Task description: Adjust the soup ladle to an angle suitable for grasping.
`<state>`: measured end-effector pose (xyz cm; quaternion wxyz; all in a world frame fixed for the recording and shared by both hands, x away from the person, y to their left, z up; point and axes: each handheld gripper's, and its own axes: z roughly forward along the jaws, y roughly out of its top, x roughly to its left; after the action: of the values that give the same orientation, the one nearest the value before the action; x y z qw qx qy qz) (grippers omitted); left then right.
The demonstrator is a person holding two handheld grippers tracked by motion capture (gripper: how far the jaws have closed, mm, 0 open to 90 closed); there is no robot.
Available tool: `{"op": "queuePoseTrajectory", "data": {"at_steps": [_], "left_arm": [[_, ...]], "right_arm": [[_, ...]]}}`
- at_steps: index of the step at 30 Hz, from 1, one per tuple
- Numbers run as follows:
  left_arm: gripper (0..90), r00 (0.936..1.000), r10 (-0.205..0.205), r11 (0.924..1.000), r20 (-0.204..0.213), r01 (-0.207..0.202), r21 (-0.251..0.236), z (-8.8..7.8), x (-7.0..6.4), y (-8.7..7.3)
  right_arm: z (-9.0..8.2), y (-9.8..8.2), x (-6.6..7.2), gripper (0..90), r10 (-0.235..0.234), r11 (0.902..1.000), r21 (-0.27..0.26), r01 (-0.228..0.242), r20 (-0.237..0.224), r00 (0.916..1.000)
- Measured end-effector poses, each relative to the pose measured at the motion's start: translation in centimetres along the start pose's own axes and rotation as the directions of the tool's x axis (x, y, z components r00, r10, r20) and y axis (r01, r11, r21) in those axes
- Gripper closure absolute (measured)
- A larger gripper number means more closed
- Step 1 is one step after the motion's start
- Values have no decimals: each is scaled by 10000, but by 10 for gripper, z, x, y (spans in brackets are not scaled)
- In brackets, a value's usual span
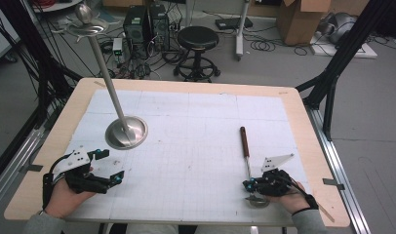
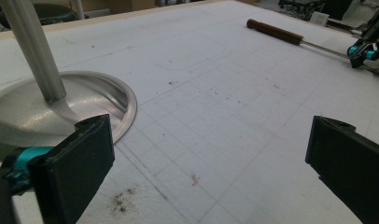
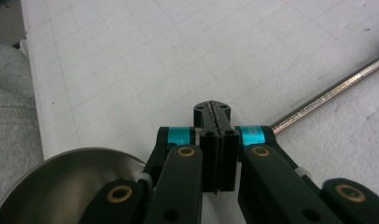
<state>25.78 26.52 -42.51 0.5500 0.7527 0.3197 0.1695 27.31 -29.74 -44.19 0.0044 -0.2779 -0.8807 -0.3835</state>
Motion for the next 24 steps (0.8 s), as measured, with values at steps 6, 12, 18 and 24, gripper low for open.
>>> {"op": "queuePoseTrajectory", "data": {"at_steps": [6, 12, 18, 24], "left_arm": [[18, 10000, 22, 10000, 1, -22, -2, 0, 0, 0], [17, 10000, -6, 10000, -6, 6, -35, 0, 1, 1], [18, 9999, 94, 9999, -44, -94, -58, 0, 0, 1], [18, 9999, 113, 9999, -103, -114, -115, 0, 0, 1]], "right_arm": [[-1, 1, -4, 900, -17, 10000, 47, 19, -379, 9993], [-17, 5, -17, 900, 512, 9875, -1532, -375, 863, 9950], [-12, 2, -39, 900, 1369, 9849, -1318, -1126, 1926, 9717], [-7, 2, -43, 900, 1347, 9879, -1024, -1162, 1972, 9711]]}}
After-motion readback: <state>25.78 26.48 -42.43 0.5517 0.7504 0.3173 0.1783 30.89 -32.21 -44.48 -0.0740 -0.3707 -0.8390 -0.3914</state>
